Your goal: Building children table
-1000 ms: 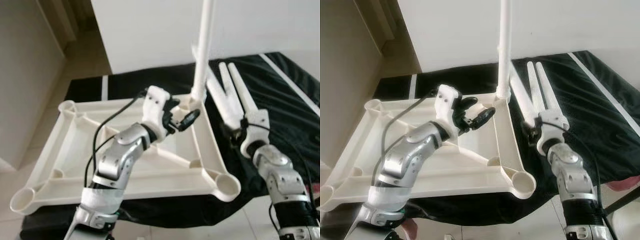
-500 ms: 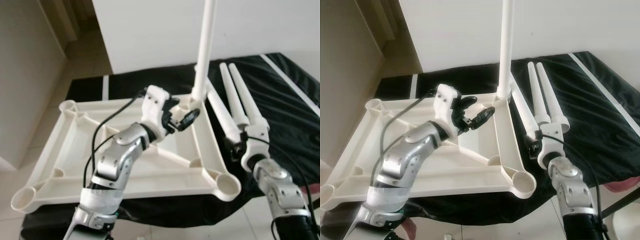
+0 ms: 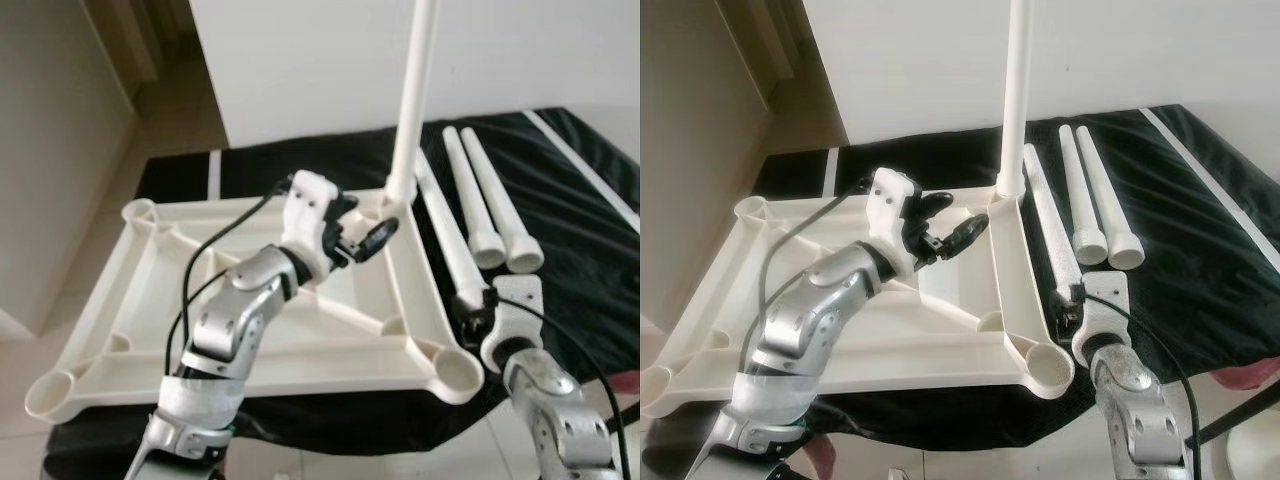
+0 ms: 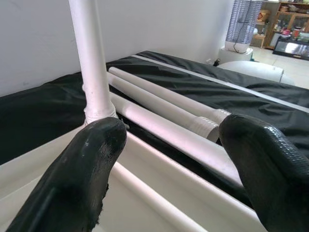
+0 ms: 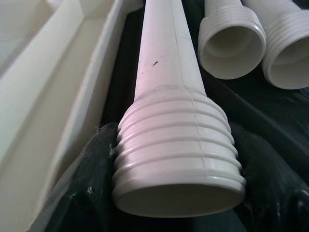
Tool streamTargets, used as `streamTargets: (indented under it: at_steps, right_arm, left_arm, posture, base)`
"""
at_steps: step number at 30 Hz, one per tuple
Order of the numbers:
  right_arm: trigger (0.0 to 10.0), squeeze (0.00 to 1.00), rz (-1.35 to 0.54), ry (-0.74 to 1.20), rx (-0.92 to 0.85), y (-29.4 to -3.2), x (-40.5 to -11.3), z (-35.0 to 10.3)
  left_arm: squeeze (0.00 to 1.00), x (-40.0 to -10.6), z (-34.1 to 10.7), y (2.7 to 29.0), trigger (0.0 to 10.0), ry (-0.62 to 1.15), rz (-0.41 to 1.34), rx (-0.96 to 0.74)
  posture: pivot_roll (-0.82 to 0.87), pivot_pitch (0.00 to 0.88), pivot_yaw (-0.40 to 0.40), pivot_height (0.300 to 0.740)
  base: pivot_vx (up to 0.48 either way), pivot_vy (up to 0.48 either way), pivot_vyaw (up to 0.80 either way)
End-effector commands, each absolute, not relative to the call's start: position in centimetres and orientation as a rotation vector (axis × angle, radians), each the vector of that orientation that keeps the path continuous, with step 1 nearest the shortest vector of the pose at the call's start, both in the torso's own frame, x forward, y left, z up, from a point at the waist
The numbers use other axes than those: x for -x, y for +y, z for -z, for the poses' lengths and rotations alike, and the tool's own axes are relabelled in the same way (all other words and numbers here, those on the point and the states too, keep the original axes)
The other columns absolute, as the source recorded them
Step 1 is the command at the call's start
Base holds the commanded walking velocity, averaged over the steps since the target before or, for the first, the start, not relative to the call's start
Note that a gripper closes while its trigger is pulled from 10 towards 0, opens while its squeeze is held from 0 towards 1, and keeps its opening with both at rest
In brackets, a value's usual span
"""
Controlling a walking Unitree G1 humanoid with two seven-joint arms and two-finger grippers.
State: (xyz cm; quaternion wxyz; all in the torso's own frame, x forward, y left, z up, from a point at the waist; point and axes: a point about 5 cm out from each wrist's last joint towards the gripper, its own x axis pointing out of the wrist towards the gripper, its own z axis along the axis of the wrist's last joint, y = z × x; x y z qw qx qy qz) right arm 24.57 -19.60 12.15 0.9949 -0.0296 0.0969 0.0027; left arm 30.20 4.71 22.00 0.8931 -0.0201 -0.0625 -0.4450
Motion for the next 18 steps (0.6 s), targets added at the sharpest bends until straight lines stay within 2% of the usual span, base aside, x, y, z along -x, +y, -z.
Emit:
streamTargets:
  at_steps: [1,5,14,15,16,17,18]
  right_arm:
    - [10.0,0.00,-0.015,0.185,0.050,-19.3,-24.5,-12.5]
    - [10.0,0.00,-0.002,0.200,0.067,-19.7,-23.0,-12.4]
    - [10.0,0.00,0.105,0.257,0.048,-21.3,-22.2,-11.5]
    - [10.0,0.31,0.109,0.267,0.048,-21.4,-22.0,-11.3]
    - [10.0,0.31,0.112,0.275,0.048,-21.5,-21.9,-11.2]
    - [10.0,0.78,0.112,0.277,0.045,-21.6,-21.8,-11.1]
    - [10.0,0.78,0.112,0.277,0.045,-21.6,-21.8,-11.1]
  left_arm:
    - [0.00,-30.3,-22.1,4.8,10.0,-0.131,0.919,0.027]
    - [0.00,-30.3,-22.1,4.8,10.0,-0.126,0.927,0.022]
    - [0.00,-30.3,-22.1,4.8,10.0,-0.121,0.934,0.016]
    - [0.00,-30.3,-22.1,4.8,10.0,-0.119,0.936,0.015]
    - [0.00,-30.3,-22.1,4.8,10.0,-0.118,0.938,0.015]
    - [0.00,-30.3,-22.1,4.8,10.0,-0.118,0.939,0.015]
    - [0.00,-30.3,-22.1,4.8,10.0,-0.118,0.939,0.015]
  posture:
    - [-0.09,0.018,0.079,0.740]
    - [-0.10,0.032,0.086,0.740]
    - [-0.10,0.041,0.095,0.740]
    - [-0.10,0.042,0.097,0.740]
    - [-0.10,0.042,0.097,0.740]
    - [-0.11,0.042,0.098,0.740]
    - [-0.11,0.042,0.098,0.740]
  base:
    - [0.000,0.000,0.00]
    - [0.000,0.000,0.00]
    - [0.000,0.000,0.00]
    - [0.000,0.000,0.00]
    - [0.000,0.000,0.00]
    - [0.000,0.000,0.00]
    - [0.000,0.000,0.00]
